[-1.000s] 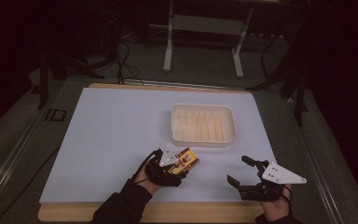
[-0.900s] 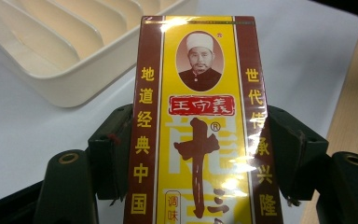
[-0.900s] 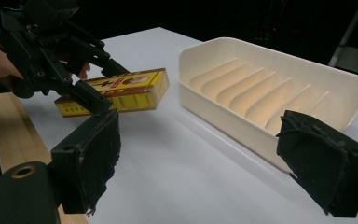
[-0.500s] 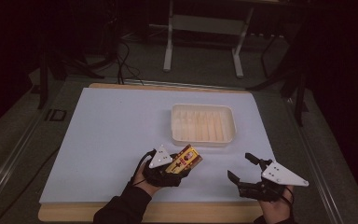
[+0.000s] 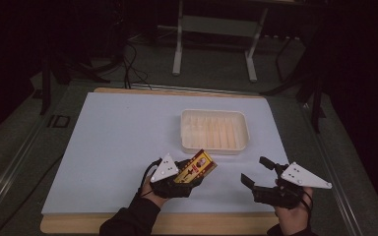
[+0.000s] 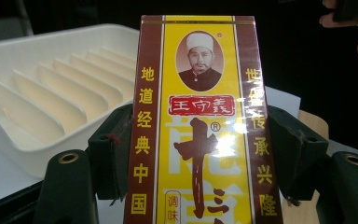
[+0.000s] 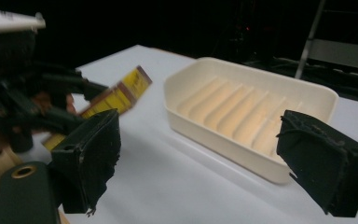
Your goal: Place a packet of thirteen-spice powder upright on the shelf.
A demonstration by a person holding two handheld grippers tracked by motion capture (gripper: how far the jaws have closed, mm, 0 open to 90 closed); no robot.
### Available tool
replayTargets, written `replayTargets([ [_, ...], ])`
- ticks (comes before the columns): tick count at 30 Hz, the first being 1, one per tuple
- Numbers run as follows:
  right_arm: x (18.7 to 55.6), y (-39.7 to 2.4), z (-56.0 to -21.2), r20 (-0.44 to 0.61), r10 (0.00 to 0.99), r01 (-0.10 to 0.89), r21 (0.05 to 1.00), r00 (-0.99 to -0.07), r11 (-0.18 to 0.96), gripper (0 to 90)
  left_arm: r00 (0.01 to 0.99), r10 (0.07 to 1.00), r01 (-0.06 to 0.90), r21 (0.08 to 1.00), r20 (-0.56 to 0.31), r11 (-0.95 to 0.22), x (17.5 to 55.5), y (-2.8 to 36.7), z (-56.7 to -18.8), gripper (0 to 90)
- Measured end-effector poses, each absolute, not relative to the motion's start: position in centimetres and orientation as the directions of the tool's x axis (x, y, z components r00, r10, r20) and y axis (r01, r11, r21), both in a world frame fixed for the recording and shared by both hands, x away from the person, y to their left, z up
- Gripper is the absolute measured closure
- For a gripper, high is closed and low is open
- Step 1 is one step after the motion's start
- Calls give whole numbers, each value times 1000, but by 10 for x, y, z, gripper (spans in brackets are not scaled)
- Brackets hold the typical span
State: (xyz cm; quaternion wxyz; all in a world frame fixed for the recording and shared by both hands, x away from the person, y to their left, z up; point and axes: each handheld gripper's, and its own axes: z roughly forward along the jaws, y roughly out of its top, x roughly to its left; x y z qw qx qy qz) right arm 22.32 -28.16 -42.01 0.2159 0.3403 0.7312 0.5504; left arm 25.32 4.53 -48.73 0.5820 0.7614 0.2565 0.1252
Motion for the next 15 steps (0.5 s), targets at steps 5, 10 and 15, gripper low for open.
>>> replayTargets([
  [5,222,-271,-413,70,727,246,959,-683,139,138,848,521,216,962,-99,-169,250,43,-491,330],
  [10,221,-254,-408,106,716,257,961,-690,105,112,855,507,184,977,-104,-110,247,42,-494,330],
  [15,222,-240,-404,130,699,264,961,-703,87,114,852,516,157,983,-88,-91,245,41,-494,330],
])
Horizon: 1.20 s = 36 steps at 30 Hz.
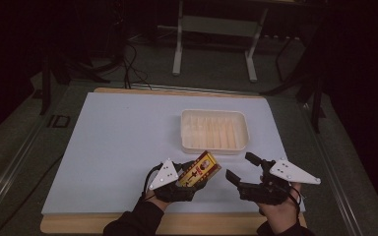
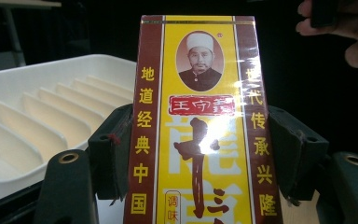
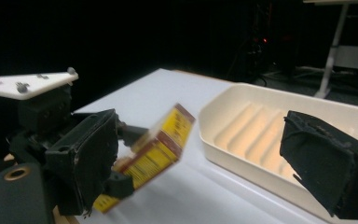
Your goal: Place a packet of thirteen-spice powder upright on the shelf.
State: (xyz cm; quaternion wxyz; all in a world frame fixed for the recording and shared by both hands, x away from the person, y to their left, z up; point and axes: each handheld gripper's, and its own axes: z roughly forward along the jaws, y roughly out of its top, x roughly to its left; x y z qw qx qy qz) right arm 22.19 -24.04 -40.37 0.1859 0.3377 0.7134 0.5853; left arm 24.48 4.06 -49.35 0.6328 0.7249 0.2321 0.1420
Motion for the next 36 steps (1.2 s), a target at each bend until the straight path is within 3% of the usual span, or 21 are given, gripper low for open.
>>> replayTargets([
  [8,223,-222,-398,191,692,284,959,-696,21,166,847,524,117,993,-86,-25,241,42,-493,330],
  [23,232,-195,-411,250,689,348,938,-681,4,238,838,543,49,999,-51,18,234,39,-493,330],
  [36,238,-175,-417,359,677,449,892,-643,-48,545,825,564,14,998,-42,54,233,41,-493,328],
])
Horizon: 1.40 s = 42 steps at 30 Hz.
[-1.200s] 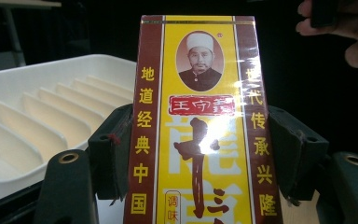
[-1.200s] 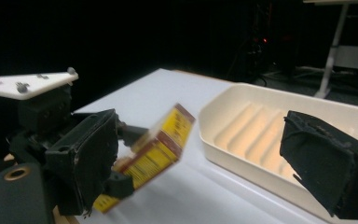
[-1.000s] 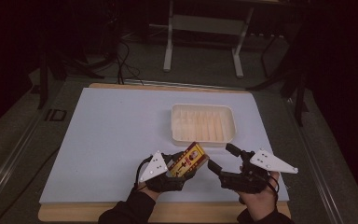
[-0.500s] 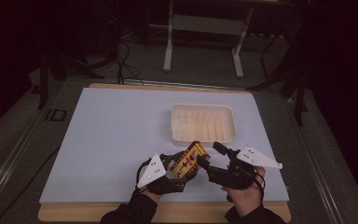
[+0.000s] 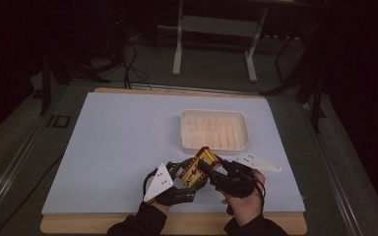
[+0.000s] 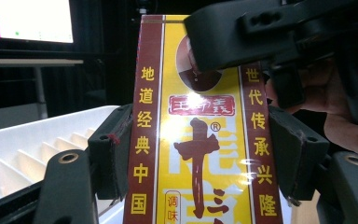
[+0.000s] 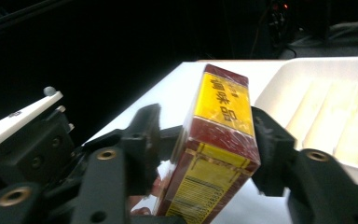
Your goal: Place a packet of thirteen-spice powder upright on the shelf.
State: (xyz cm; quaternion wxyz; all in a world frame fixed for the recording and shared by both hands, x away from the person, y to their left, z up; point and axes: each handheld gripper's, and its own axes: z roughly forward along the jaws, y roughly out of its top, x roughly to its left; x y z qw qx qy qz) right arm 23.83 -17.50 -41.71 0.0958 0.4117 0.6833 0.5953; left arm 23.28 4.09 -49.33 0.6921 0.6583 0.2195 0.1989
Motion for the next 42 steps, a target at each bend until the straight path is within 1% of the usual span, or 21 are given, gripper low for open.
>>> replayTargets([
  [1,239,-175,-417,371,675,456,888,-638,-57,550,821,570,13,999,-41,53,233,41,-493,327],
  [3,240,-175,-416,385,680,467,881,-624,-71,596,819,573,16,998,-45,56,233,41,-494,327],
  [5,241,-175,-416,405,682,485,871,-609,-85,612,814,579,25,999,-47,45,234,40,-494,326],
  [12,241,-172,-418,402,698,499,864,-593,-73,659,798,600,71,998,-55,-2,234,36,-492,319],
  [14,241,-170,-417,397,700,500,864,-593,-66,669,795,605,70,997,-50,-10,234,35,-492,314],
  [20,241,-164,-413,371,703,479,876,-607,-49,673,788,614,74,997,-56,-4,235,37,-490,304],
  [24,242,-161,-410,353,700,464,885,-621,-35,673,781,620,87,996,-78,16,236,39,-485,284],
  [29,244,-157,-405,328,701,443,896,-633,-19,673,779,621,92,996,-84,19,236,42,-479,223],
  [32,246,-156,-404,320,701,436,900,-637,-14,673,776,623,103,994,-95,23,237,45,-476,201],
  [36,248,-156,-402,277,719,406,914,-638,9,673,767,635,110,994,-90,8,236,47,-473,177],
  [38,250,-158,-400,266,727,395,918,-633,8,673,768,633,120,993,-93,0,235,47,-471,153],
  [42,254,-164,-392,251,740,375,927,-624,2,672,767,635,132,991,-98,-7,234,49,-468,137],
])
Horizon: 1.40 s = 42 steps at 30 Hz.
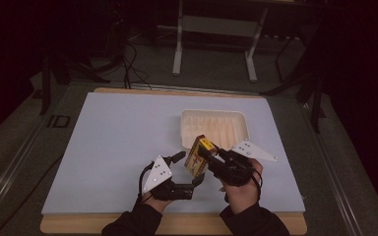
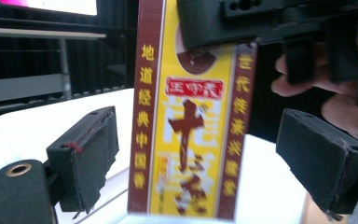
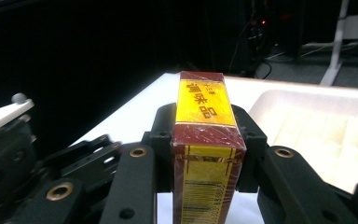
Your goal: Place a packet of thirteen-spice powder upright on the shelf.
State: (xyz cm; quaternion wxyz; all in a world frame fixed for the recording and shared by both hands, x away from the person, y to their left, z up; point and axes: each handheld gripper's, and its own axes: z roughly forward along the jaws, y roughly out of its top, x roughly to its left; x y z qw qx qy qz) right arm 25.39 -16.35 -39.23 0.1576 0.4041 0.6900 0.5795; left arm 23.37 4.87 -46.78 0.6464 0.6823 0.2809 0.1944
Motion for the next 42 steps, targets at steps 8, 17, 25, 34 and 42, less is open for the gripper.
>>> replayTargets([
  [8,262,-170,-374,195,771,314,949,-606,6,672,741,659,199,979,-128,-33,231,54,-469,13],
  [17,278,-173,-360,124,821,246,969,-558,21,672,700,702,242,968,-131,-60,228,72,-476,13],
  [25,298,-174,-355,65,873,190,981,-484,32,671,676,730,224,971,-98,-77,223,80,-485,13],
  [34,324,-170,-363,32,914,169,985,-404,40,671,682,727,220,971,-83,-96,223,76,-491,13],
  [42,339,-162,-375,14,939,160,986,-344,44,672,680,728,220,971,-83,-94,223,75,-494,13],
])
